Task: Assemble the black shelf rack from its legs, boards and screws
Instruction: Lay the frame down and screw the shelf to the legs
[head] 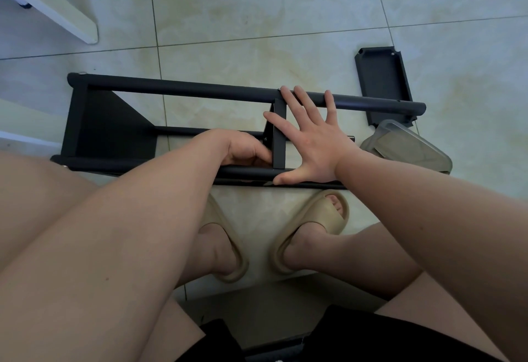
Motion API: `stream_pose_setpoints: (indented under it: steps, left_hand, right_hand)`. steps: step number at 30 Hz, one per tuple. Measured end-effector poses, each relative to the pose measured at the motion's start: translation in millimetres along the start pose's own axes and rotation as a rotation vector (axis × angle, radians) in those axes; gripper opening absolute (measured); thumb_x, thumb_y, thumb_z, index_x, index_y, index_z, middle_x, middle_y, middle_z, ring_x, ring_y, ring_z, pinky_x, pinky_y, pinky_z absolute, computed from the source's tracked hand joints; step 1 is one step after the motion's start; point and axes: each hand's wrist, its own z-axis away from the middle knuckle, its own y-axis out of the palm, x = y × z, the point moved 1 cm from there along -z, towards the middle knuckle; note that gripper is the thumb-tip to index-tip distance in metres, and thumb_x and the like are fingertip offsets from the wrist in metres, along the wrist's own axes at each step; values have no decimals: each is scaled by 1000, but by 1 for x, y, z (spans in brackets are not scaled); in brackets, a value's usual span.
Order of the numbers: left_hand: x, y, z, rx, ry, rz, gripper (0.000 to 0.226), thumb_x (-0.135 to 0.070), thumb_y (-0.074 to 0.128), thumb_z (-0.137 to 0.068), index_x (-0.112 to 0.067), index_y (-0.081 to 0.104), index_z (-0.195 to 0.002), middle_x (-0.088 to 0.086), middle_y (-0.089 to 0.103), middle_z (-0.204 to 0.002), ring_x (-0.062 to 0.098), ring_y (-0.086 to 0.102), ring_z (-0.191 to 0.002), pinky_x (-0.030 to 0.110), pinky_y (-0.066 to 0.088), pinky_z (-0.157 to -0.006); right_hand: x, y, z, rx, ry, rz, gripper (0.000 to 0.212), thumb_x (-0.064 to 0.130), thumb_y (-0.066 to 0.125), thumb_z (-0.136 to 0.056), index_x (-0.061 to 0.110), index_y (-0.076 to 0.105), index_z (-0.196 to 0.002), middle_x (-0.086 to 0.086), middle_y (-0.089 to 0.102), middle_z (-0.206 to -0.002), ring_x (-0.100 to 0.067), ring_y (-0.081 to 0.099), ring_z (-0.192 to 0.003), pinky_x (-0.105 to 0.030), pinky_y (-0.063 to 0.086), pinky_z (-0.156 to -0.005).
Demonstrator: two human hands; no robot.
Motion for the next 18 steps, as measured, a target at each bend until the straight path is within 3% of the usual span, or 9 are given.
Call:
stream_pose_setpoints:
  steps: [2,5,9,11,13,14,15,18]
  left_hand:
    - [0,1,1,3,21,8,27,-12,56,-93,-6,71,-115,14,72,-106,27,67,-94,40,51,-94]
    - [0,1,2,22,62,42,29,-5,51,-93,-7,69,-115,11,73,-101,25,68,-92,37,52,-92]
    - [3,-2,-3,4,79,99,35,-5,51,-92,-1,63,-125,19,61,-119,30,57,-109,49,39,-111]
    - [2,-2,-3,-10,68,102,25,-11,54,-92,-7,67,-113,15,62,-107,26,60,-97,45,48,-100]
    - [0,0,-2,-3,20,77,19,-15,57,-92,-10,67,-108,9,62,-91,19,62,-75,31,55,-73]
    - [0,1,-1,6,8,64,21,-15,58,-92,-10,67,-110,8,61,-90,18,62,-71,28,53,-67]
    - [-1,1,-1,11,14,49,24,-15,58,-92,-9,67,-114,10,62,-93,20,62,-74,30,52,-69]
    - [0,2,0,5,50,34,36,-10,57,-92,-2,64,-126,18,66,-113,30,62,-101,46,48,-99]
  right_hand:
    - [0,0,0,1,0,0,123,103,27,-63,34,4,-162,-12,-17,-168,-33,-17,-155,-73,-10,-115]
    - [0,0,0,0,0,2,123,103,27,-63,33,5,-162,-12,-17,-169,-33,-16,-155,-73,-9,-115]
    - [1,0,0,2,2,3,123,103,26,-62,34,5,-162,-12,-17,-168,-33,-17,-155,-73,-9,-115]
    - [0,-1,0,3,1,2,123,102,27,-63,33,5,-162,-12,-17,-168,-33,-17,-155,-73,-9,-115]
    - [0,0,0,2,0,2,123,102,26,-63,33,5,-162,-12,-17,-168,-33,-17,-155,-73,-9,-115]
    - [0,0,0,1,0,3,123,103,26,-63,33,5,-162,-12,-17,-168,-34,-16,-155,-73,-9,-115]
    - [0,0,0,1,0,4,123,103,26,-63,33,5,-162,-12,-17,-168,-33,-16,-155,-73,-9,-115]
    - [0,0,0,-1,-1,4,122,103,26,-63,33,5,-162,-12,-16,-169,-33,-16,-155,-73,-10,-115]
